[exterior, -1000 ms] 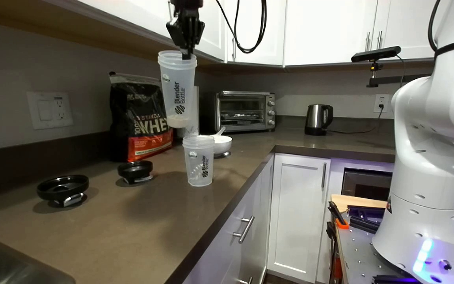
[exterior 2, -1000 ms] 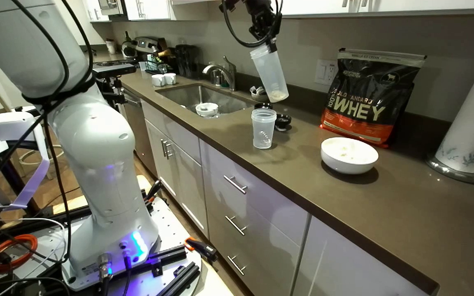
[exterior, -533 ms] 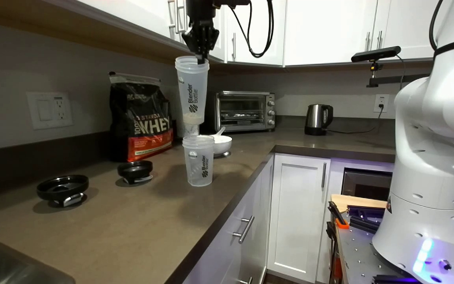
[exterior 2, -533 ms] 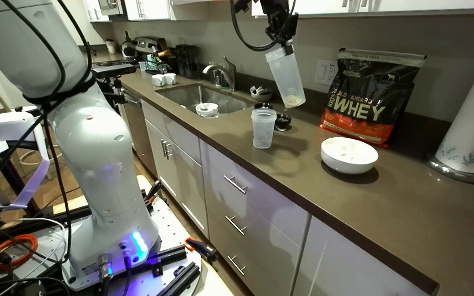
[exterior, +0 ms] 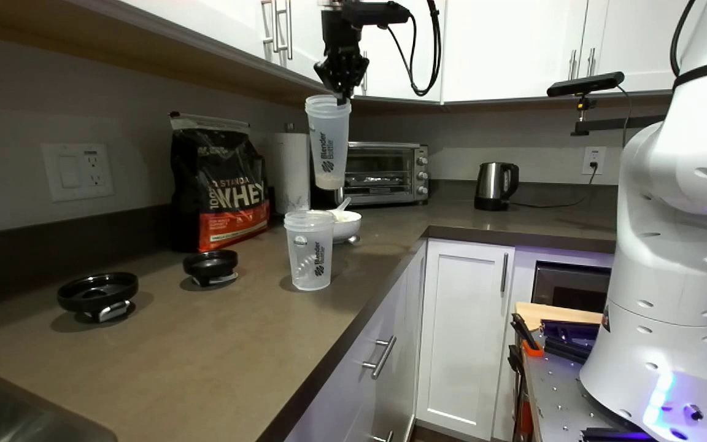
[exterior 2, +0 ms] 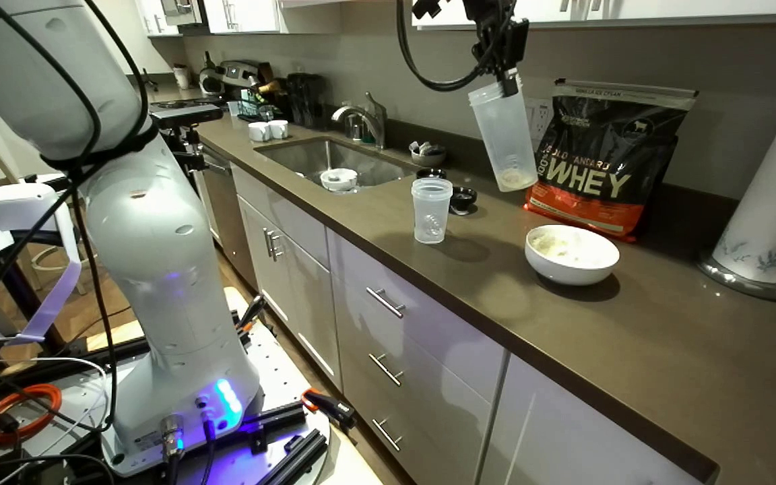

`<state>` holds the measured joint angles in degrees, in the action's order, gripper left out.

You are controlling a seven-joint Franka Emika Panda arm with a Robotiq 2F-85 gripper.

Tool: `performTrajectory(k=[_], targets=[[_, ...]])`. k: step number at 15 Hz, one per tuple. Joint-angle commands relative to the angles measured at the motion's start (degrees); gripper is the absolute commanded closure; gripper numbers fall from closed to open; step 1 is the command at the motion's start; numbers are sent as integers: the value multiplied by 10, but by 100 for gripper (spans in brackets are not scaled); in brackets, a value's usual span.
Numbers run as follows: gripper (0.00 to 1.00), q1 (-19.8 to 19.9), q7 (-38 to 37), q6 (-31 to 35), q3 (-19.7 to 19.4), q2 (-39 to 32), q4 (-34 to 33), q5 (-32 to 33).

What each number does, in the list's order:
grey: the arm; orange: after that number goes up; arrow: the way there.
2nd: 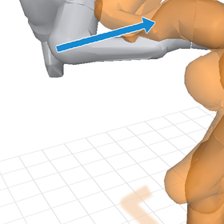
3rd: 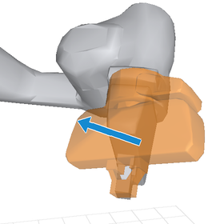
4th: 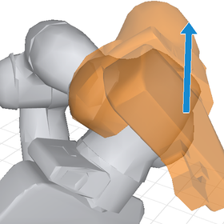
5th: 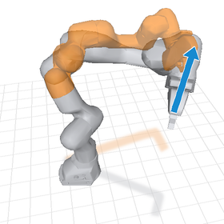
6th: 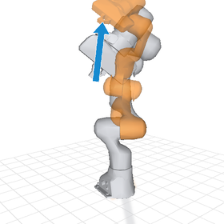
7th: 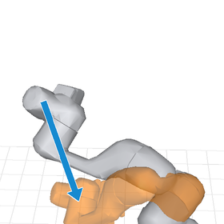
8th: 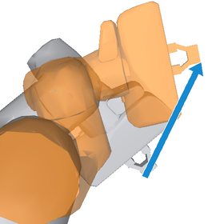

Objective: Pick up the plastic cup from the countertop and move it to the right.

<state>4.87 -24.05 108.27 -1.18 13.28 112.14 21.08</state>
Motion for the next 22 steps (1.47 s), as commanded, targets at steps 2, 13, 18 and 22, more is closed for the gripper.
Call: performTrajectory(k=[2,13,18,22], targets=[[98,29,-9,14,-26,5,9,-12],[98,74,15,40,-101,-23,4,-77],[98,90,29,52,-126,-45,-6,-96],[98,102,60,60,-149,-65,-22,-117]])
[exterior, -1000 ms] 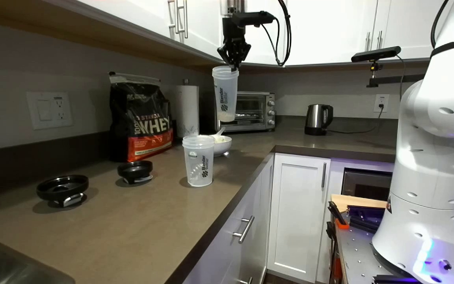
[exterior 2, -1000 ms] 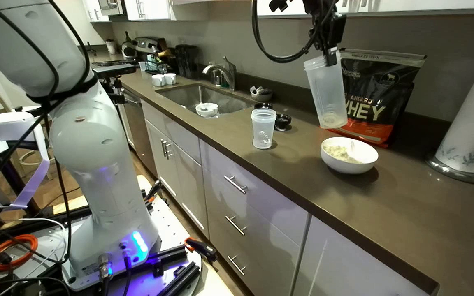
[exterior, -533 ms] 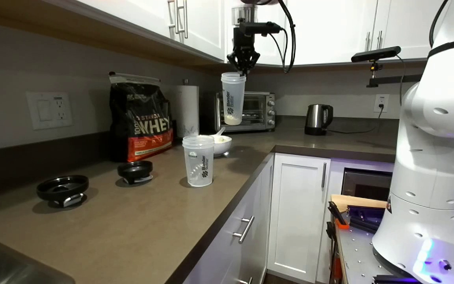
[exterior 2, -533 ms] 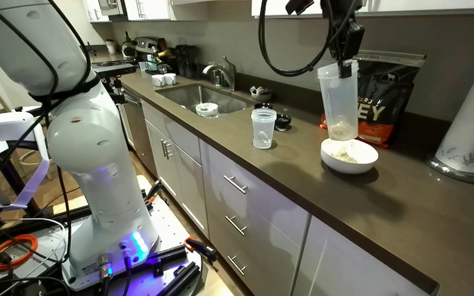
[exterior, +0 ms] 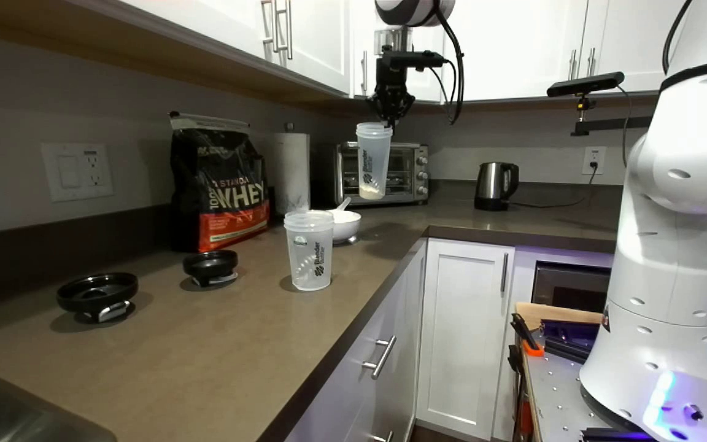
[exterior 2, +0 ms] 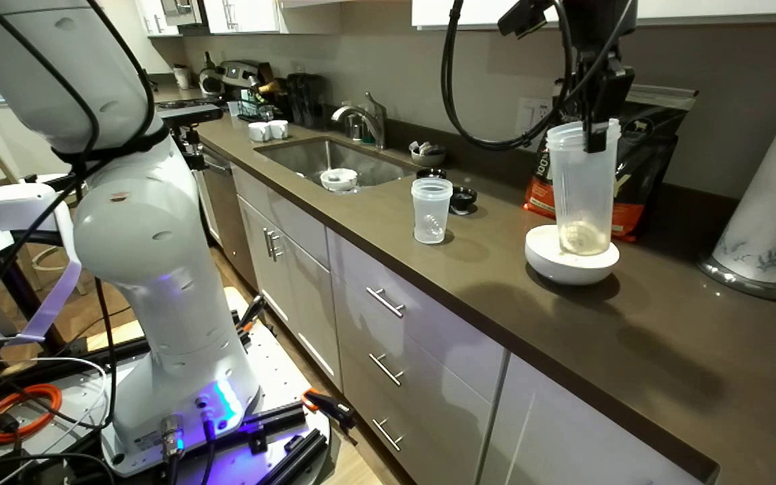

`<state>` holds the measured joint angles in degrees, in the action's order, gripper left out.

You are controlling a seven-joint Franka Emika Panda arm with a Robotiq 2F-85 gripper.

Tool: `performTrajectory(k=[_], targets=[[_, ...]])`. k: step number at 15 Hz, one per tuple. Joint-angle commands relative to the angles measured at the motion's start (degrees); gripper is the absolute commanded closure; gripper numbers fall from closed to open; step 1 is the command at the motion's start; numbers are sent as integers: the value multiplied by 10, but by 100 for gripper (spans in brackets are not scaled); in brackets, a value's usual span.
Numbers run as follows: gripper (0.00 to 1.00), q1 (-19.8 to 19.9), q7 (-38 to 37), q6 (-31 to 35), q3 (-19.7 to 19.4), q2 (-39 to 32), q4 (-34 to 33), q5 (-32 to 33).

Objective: Pick up the plastic cup from the countertop and move it to the right.

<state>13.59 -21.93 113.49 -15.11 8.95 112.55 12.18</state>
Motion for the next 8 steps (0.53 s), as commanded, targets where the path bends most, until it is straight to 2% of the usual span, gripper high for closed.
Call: performTrajectory(k=[1,8], targets=[[98,18,50,9,-16,-29,-32,-35],[98,36,119,3,-48,-97,-87,-109]])
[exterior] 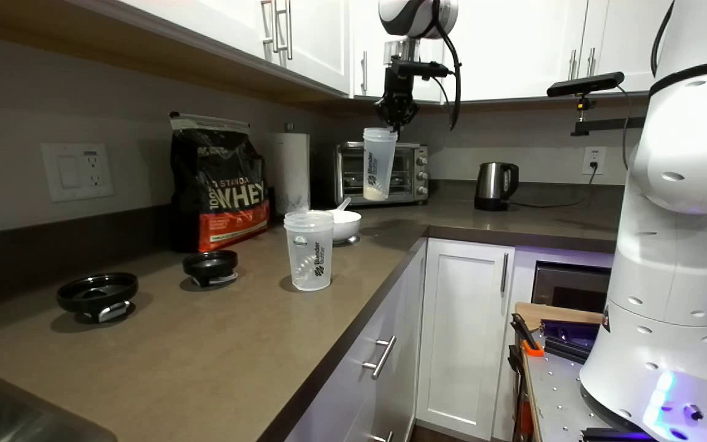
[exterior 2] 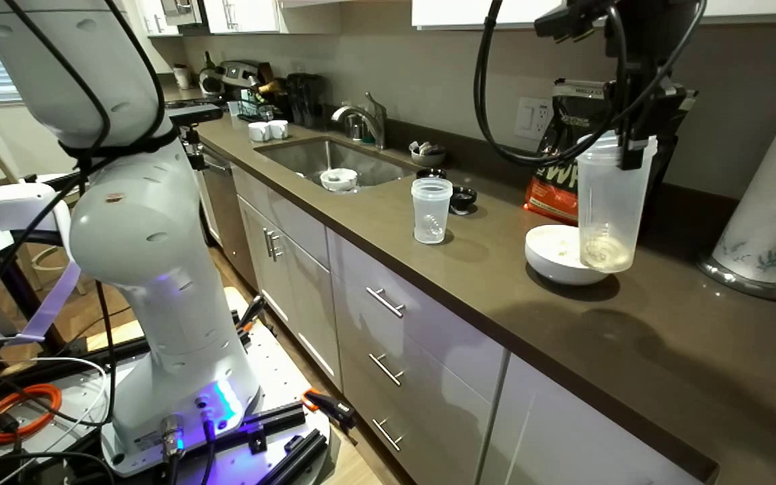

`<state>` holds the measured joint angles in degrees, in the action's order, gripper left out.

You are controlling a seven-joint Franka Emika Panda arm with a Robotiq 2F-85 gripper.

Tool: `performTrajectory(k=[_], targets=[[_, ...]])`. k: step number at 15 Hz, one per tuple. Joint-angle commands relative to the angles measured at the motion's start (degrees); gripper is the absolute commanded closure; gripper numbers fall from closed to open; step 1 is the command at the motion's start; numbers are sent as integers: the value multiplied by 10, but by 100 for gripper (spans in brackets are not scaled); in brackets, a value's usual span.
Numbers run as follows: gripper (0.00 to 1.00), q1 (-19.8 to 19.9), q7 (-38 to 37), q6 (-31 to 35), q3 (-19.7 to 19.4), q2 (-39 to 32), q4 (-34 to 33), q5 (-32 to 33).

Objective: Pick up the plastic cup from the countertop and move it to the right.

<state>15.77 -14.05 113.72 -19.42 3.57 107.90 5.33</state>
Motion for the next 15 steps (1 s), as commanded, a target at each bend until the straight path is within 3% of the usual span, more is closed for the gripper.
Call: performTrajectory(k=[1,10,15], targets=[[98,16,46,-1,-7,-53,-47,-49],[98,35,59,-2,-11,-76,-48,-60],[98,51,124,-9,-19,-83,-65,-79]])
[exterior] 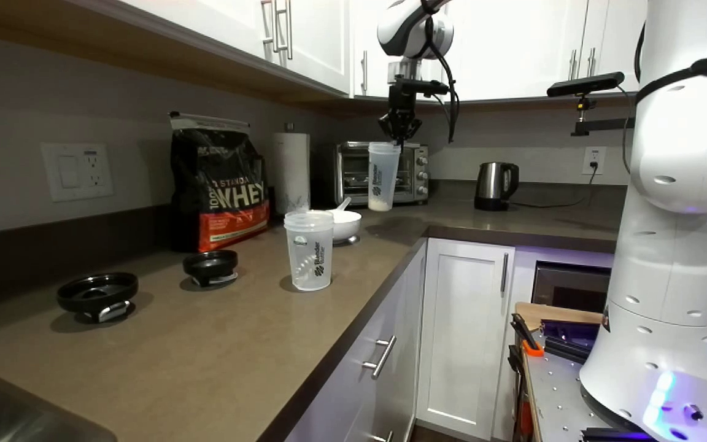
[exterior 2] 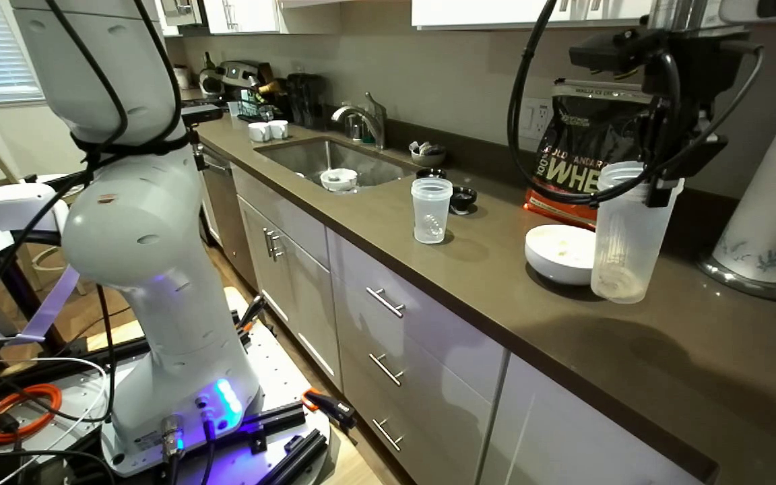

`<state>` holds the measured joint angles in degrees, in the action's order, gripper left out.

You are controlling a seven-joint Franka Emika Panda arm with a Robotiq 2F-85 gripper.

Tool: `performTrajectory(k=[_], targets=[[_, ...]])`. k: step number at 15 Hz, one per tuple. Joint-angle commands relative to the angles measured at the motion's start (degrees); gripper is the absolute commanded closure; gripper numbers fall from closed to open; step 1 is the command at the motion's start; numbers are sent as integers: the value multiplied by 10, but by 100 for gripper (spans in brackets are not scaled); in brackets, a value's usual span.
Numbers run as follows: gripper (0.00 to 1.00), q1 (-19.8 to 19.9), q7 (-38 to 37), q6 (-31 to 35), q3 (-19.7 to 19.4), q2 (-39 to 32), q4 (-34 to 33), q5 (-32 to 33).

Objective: Pick up the plastic cup from the countertop and move it to the right.

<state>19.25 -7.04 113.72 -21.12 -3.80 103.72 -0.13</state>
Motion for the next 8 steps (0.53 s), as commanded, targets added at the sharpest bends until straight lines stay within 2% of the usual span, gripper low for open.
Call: performTrajectory(k=[1,8], targets=[[98,20,68,-11,-4,-13,-29,-28],[98,45,146,-32,-10,-66,-84,-64]])
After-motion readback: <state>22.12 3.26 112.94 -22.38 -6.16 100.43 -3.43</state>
